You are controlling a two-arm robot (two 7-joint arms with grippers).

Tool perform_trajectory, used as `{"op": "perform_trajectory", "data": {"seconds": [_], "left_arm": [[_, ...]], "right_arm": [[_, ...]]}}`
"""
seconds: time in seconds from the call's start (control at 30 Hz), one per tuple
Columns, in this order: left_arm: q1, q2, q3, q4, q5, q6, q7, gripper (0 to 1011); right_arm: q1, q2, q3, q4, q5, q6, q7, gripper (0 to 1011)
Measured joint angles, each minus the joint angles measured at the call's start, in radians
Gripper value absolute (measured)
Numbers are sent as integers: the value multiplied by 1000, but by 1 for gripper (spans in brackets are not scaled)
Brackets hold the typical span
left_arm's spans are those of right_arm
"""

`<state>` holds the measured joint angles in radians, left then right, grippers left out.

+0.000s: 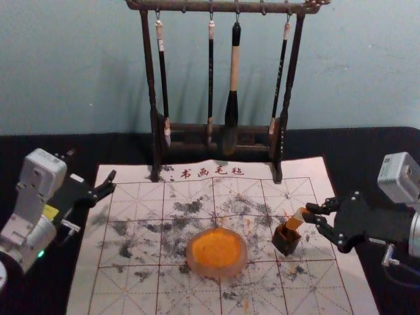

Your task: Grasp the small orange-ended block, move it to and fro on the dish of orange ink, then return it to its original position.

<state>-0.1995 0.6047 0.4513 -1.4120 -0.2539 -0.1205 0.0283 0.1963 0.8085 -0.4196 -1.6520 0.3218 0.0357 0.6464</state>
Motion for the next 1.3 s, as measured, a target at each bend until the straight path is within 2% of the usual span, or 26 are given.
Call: {"op": "perform_trajectory", "data": {"seconds": [0.63, 1.3], "left_arm": [[0, 0, 0, 0, 0, 0, 0, 1001], [0, 0, 0, 0, 0, 0, 0, 1001]], "right_arm": [[1, -18, -2, 25, -10, 17, 14, 82], [28, -51, -37, 79, -22, 30, 27, 82]]}}
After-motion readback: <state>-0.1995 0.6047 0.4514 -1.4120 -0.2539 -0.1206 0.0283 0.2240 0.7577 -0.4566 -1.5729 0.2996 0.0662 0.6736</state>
